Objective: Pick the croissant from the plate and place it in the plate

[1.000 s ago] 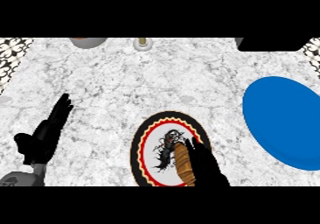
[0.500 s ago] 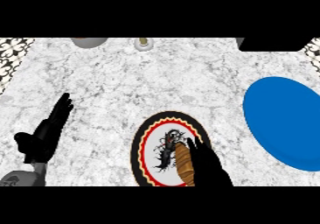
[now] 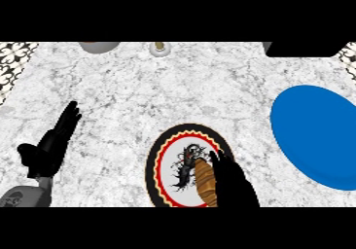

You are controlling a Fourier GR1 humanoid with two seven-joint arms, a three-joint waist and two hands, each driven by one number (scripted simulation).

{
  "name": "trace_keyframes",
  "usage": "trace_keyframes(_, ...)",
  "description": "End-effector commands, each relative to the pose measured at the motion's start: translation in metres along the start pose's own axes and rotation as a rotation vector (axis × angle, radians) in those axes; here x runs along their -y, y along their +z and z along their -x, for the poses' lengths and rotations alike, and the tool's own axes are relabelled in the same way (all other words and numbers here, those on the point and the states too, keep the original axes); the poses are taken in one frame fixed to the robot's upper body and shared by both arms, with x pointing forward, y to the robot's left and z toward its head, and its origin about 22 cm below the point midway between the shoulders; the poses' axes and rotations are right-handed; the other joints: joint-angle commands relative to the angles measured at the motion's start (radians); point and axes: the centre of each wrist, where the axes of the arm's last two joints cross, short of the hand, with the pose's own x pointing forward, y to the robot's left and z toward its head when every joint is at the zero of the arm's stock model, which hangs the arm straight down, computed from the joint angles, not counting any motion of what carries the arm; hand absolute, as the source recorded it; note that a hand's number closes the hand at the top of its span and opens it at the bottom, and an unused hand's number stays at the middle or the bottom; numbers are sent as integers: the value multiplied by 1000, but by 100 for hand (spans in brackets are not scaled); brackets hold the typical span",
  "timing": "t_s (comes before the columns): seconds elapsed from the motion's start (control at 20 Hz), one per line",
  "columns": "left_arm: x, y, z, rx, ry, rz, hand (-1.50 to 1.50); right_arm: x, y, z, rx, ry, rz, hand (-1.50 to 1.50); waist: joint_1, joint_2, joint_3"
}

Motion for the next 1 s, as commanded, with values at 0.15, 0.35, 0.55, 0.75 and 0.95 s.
trace_keyframes(0.15,-3,12,2,11,-13,10,0,-29,-23,6,-78,70,-17,-150,1,0,0)
trace_keyframes(0.35,7,8,-4,-16,0,-5,0,-9,-45,0,-98,93,-32,-150,2,0,0)
trace_keyframes(0.55,-1,9,-7,13,6,15,0,-36,-74,11,-78,59,-43,-150,4,0,0)
trace_keyframes(0.75,5,16,2,-20,6,5,0,-39,-47,21,1,89,-99,150,1,-1,0)
trace_keyframes(0.95,20,12,8,-4,3,10,0,-43,-53,0,25,83,-97,150,1,0,0)
